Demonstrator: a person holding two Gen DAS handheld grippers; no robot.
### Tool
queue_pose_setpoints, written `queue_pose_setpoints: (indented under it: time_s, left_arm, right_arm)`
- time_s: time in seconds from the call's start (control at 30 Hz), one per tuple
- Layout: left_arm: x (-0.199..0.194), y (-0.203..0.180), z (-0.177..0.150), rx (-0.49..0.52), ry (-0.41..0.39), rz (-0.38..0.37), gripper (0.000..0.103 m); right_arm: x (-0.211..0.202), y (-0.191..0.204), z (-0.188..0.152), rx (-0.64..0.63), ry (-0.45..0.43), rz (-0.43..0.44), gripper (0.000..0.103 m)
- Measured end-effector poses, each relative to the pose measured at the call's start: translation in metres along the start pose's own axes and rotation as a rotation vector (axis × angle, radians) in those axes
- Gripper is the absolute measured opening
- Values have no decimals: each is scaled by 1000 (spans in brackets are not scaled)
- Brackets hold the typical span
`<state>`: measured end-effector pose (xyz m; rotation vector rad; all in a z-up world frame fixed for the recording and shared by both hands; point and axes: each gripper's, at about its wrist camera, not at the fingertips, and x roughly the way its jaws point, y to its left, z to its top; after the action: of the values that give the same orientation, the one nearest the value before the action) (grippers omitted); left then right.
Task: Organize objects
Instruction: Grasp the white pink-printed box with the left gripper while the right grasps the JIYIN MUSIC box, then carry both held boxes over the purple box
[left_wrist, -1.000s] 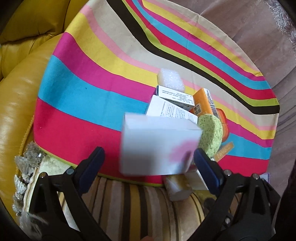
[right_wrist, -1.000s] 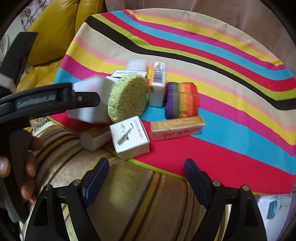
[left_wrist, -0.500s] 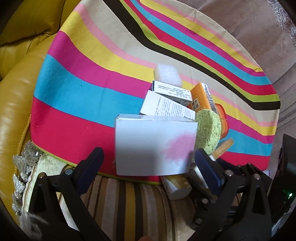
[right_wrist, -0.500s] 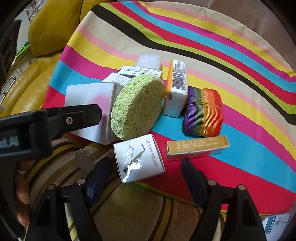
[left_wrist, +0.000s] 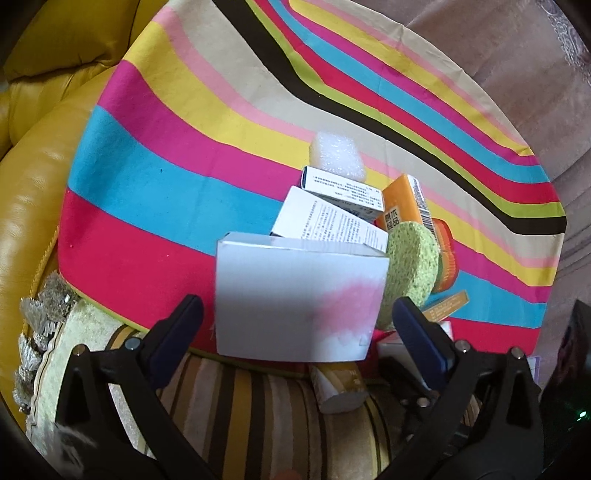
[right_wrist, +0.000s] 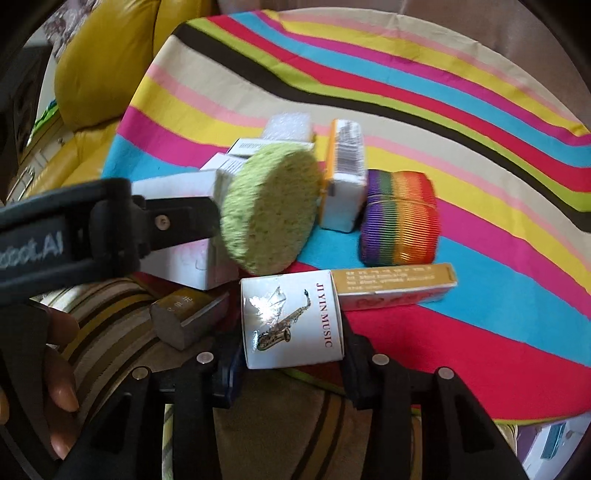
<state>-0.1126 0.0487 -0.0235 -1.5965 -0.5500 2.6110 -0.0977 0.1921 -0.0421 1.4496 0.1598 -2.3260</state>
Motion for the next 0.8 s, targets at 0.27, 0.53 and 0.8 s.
queue_pose_setpoints:
  time_s: [0.27,0.53,0.8]
  left_arm:
    - [7,-7,-4,45,29,69,103]
    - [11,-11,-6,80,9,158,91]
    - [-23,-13,-15,54,-106,174,91]
  right_arm:
    - [-25,-20,-12,87,-59,-42,43]
    - [-37,-18,-19,106,-81,-90,43]
    - [-56,-28,-31,134,-109,-91,43]
